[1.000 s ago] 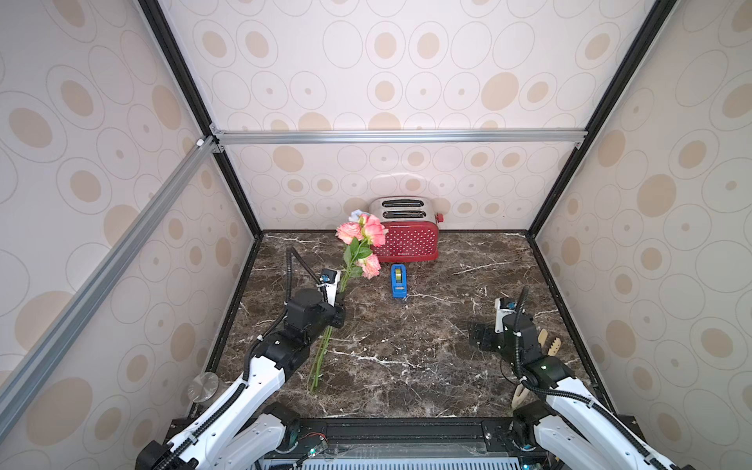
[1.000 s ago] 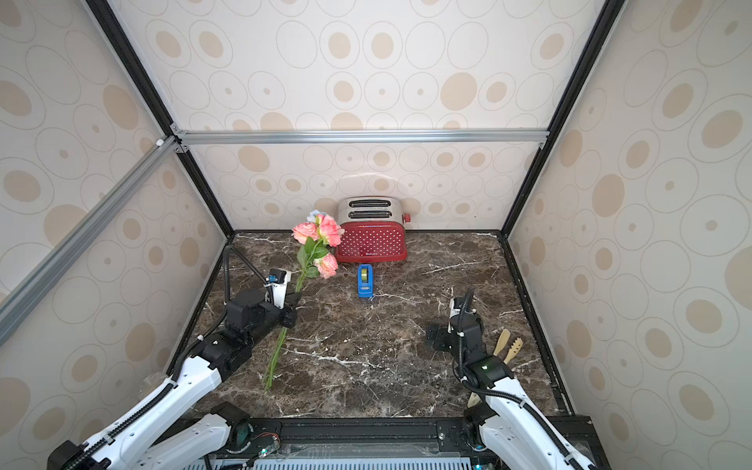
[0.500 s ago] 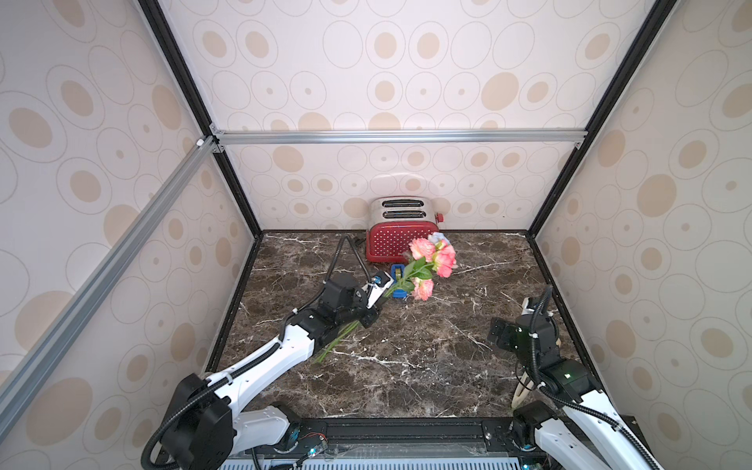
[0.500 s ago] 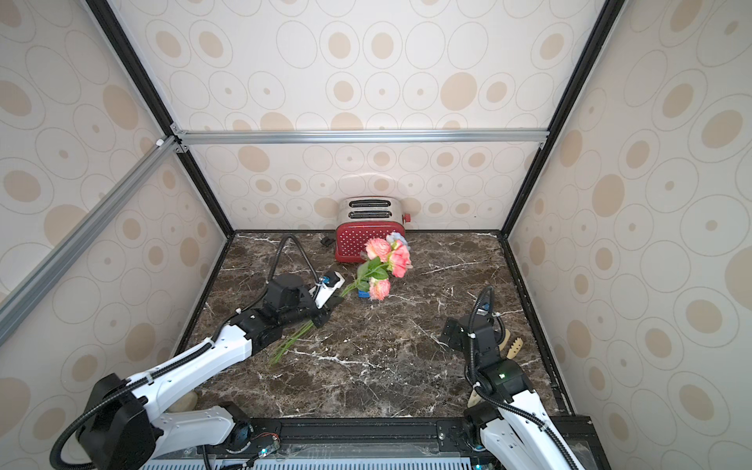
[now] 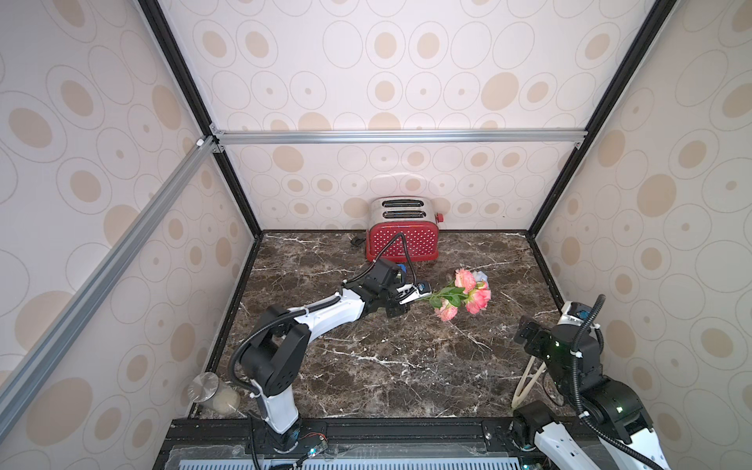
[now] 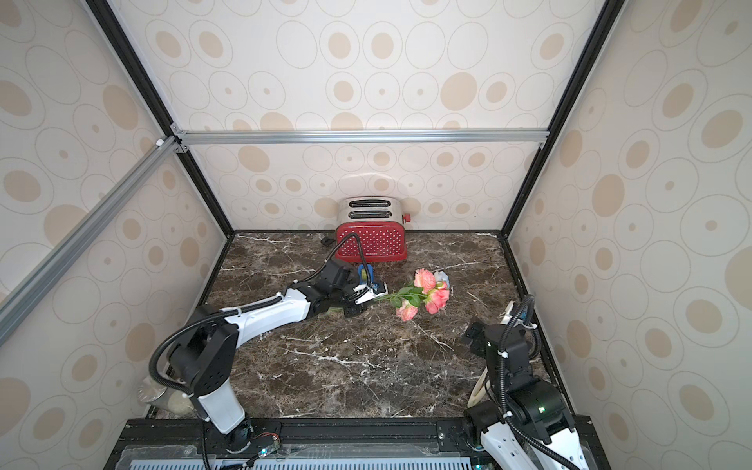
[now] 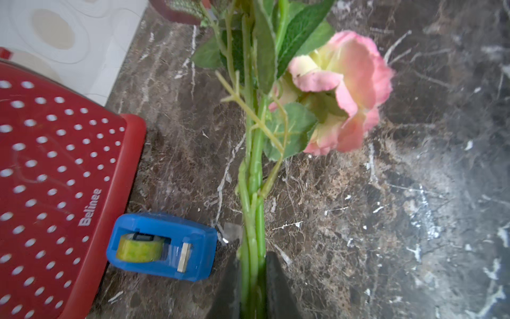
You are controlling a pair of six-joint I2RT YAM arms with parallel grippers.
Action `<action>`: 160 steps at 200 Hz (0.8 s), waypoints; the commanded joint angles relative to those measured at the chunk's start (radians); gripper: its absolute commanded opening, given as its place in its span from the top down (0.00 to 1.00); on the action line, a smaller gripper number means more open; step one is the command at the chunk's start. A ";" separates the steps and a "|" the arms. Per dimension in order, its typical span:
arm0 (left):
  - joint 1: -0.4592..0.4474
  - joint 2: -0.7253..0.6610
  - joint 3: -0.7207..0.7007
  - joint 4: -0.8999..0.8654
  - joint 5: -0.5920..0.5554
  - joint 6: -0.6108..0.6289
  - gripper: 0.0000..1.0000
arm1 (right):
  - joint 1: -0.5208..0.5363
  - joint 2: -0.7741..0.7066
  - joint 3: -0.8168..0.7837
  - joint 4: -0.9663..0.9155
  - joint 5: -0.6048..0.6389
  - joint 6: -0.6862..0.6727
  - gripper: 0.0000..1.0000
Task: Wrap bouquets with tape
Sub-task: Place the unwrapped bouquet at the center of the board.
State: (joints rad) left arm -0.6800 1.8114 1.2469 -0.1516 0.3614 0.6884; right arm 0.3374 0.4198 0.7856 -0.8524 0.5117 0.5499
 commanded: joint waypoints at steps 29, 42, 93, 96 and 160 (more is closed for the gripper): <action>0.015 0.159 0.185 -0.184 0.002 0.173 1.00 | 0.006 0.023 0.014 -0.021 -0.063 -0.025 0.03; 0.029 0.166 0.169 -0.162 0.012 0.174 1.00 | 0.006 0.034 0.008 -0.014 -0.077 -0.027 0.03; 0.082 0.131 0.034 0.004 0.073 0.174 1.00 | 0.005 0.059 -0.014 0.058 -0.182 -0.042 0.03; 0.086 0.131 0.028 0.011 0.076 0.174 1.00 | 0.006 0.063 -0.015 0.062 -0.188 -0.042 0.03; 0.117 0.158 0.007 0.073 0.064 0.163 1.00 | 0.006 0.126 -0.024 0.109 -0.290 -0.050 0.03</action>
State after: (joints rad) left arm -0.5709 1.9720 1.2579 -0.1295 0.4168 0.8169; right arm 0.3374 0.5327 0.7753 -0.7689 0.2691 0.5053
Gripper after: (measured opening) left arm 0.138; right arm 0.972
